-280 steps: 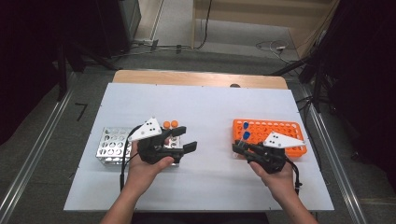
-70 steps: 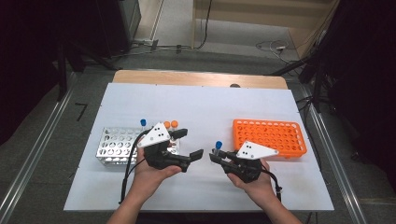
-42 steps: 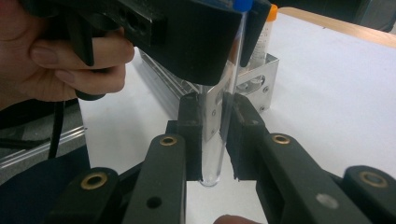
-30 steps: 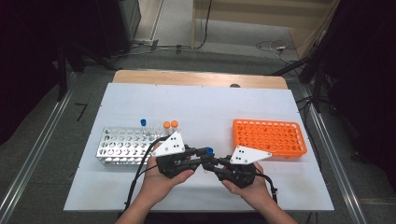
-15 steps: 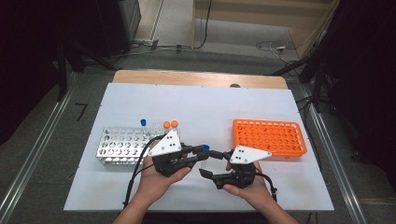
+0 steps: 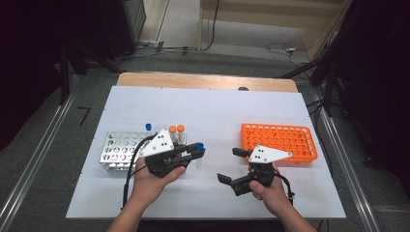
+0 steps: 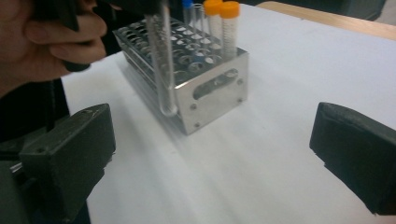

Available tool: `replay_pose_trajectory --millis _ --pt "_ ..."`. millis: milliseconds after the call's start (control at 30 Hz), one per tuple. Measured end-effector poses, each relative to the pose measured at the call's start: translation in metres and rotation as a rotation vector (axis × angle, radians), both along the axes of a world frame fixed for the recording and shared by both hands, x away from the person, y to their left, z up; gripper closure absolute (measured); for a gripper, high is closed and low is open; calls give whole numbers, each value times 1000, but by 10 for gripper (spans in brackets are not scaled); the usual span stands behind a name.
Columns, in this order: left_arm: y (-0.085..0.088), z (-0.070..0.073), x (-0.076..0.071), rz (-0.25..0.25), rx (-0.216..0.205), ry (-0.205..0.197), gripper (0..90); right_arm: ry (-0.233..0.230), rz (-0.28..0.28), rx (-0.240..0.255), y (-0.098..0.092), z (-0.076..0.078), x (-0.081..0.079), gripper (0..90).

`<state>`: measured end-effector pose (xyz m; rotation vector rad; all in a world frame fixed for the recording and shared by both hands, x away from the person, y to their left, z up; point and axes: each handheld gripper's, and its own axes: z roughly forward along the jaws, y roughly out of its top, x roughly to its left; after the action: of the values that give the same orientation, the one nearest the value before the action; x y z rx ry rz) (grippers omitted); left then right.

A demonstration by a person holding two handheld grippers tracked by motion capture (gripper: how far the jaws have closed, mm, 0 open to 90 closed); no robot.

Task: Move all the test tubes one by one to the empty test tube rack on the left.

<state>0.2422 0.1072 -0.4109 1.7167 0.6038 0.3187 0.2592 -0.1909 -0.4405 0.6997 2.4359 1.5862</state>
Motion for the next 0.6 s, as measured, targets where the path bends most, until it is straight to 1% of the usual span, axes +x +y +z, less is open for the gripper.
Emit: replay_pose_trajectory --millis 100,167,267,333,400,467,533,600 --pt "8 2 1 22 -4 -1 769 -8 -13 -11 -7 -1 3 0" --pt "13 2 1 35 -3 -5 769 1 -20 -16 -12 -3 5 14" --pt "21 4 2 59 -12 -6 769 2 -56 -28 -19 -6 9 20" --pt "26 4 2 75 -22 -10 769 -1 -79 -25 -25 -6 11 20" --pt "32 5 3 87 -24 -11 769 -13 -100 -27 -30 -5 13 20" --pt "37 5 3 105 -25 -11 769 -10 -120 -24 -35 -5 16 20" --pt "42 5 3 120 -27 -13 769 -14 -143 -31 -40 -5 19 20" --pt "47 5 4 133 -22 -12 769 -20 -159 -33 -43 -6 21 21"
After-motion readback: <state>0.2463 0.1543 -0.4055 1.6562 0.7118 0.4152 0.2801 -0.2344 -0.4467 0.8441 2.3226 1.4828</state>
